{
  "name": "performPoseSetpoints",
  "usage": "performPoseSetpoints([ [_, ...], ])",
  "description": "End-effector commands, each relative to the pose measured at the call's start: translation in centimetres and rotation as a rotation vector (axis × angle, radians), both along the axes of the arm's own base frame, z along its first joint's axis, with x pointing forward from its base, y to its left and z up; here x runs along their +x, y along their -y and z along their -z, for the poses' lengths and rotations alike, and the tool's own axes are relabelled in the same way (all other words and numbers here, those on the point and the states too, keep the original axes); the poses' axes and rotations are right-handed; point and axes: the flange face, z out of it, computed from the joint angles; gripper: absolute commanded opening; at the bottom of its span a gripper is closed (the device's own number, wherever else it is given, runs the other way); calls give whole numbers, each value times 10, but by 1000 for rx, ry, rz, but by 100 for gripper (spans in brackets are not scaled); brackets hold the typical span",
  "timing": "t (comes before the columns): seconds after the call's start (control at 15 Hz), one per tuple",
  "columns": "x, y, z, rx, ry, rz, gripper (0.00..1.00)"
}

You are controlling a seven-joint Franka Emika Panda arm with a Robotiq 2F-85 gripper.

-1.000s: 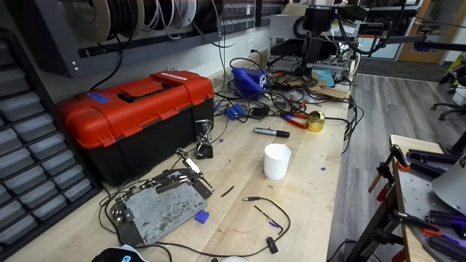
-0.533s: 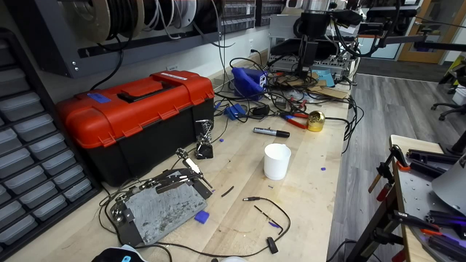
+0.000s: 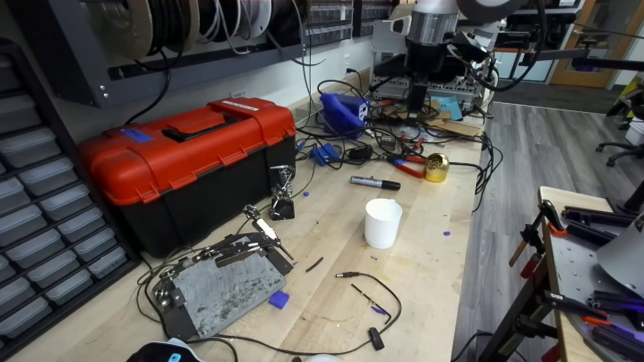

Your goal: Put the marker inside the cup

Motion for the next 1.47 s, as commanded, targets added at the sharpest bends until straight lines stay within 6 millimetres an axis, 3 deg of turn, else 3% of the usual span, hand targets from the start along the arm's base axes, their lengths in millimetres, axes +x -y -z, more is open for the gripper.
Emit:
performPoseSetpoints([
  [0.0, 5, -6, 29, -33, 15, 54, 100],
  [0.87, 26, 4, 113, 29, 26, 122, 100],
  [1.4, 35, -4, 147, 76, -8, 132, 100],
])
